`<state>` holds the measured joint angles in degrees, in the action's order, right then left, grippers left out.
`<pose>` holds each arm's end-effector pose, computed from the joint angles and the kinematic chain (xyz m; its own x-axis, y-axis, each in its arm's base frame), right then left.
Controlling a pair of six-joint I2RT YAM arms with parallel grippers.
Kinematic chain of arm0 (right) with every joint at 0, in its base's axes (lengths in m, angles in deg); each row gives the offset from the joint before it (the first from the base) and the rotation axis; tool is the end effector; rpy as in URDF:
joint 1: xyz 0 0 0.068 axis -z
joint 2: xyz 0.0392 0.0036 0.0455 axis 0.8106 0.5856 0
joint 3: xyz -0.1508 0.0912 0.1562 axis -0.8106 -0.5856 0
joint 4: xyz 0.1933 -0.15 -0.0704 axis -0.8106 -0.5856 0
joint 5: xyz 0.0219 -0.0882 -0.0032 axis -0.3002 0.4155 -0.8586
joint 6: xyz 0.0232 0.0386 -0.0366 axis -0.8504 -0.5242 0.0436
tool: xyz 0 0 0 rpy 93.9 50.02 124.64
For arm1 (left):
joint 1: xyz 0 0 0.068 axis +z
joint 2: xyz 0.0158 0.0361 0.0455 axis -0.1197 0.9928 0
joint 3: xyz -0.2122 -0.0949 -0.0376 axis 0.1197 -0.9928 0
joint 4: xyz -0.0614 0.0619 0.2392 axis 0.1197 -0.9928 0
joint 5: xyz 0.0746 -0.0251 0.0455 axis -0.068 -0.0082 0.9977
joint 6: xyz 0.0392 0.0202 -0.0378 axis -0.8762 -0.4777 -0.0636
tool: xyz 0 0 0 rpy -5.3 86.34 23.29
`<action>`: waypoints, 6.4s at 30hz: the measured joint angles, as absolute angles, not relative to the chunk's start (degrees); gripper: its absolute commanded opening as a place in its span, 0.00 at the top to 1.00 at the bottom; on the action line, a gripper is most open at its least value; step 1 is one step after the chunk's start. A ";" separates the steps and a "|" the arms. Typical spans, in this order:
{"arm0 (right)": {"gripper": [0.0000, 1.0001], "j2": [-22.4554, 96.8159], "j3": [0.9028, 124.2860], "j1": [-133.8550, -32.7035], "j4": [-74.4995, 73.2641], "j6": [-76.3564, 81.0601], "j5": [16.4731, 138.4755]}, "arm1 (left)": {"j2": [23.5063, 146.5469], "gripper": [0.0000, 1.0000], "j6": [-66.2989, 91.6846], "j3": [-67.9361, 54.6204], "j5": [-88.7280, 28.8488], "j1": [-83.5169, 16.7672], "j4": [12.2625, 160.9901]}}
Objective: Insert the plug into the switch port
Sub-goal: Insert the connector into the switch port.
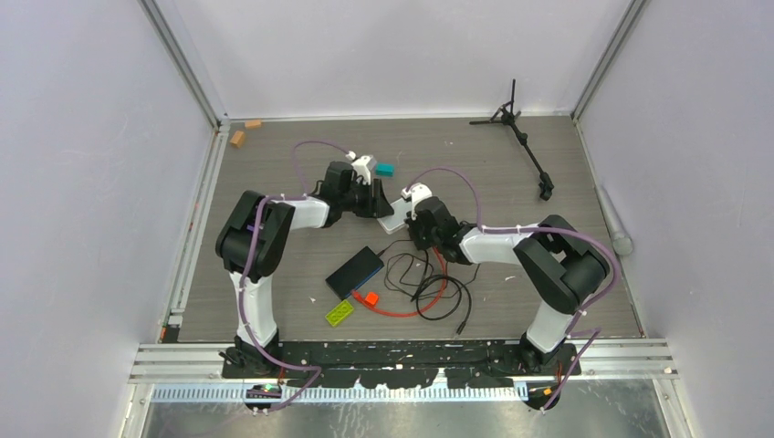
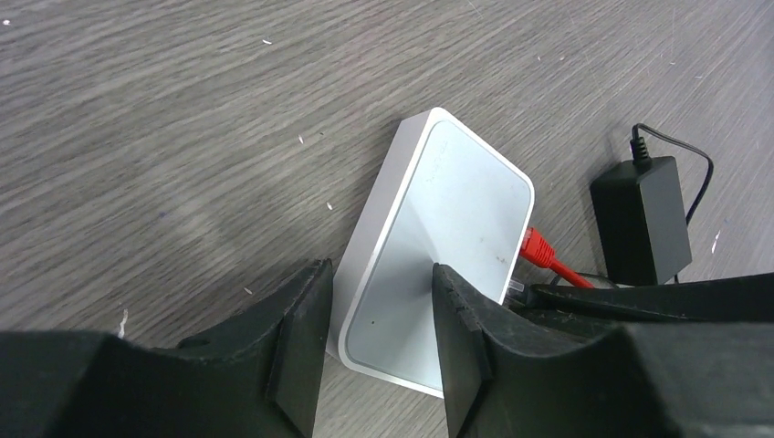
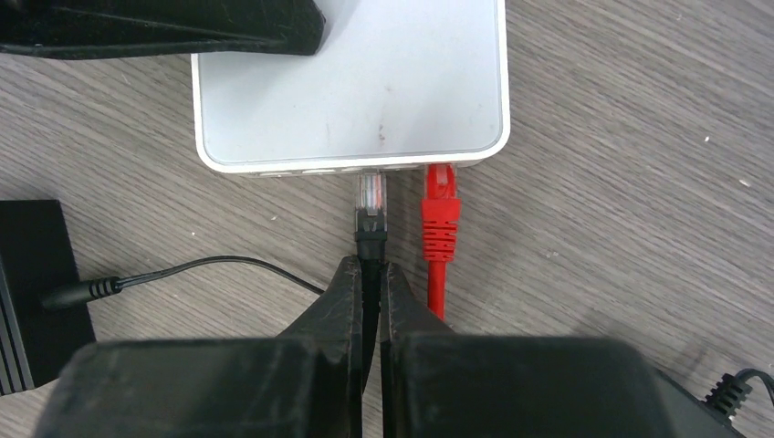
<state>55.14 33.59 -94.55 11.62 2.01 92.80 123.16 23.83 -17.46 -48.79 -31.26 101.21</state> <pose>0.2589 0.2130 0.1089 -0.5639 -0.3177 -0.7623 -0.4987 0.8667 0.0077 0.3506 -0.1797 0.1046 -0.7601 -0.0328 -0.6489 0.4466 0.6991 -0.5584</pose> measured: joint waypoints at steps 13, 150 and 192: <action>1.00 55.03 31.60 -96.04 15.49 3.60 95.99 | 122.68 0.54 23.64 -17.29 -46.98 -32.28 99.92; 1.00 59.73 42.25 -91.74 7.16 20.83 85.89 | 128.93 0.47 18.78 -7.21 -52.75 -29.27 95.92; 1.00 60.74 46.73 -92.96 1.23 18.40 83.66 | 128.47 0.56 22.04 -8.92 -50.13 -28.87 97.36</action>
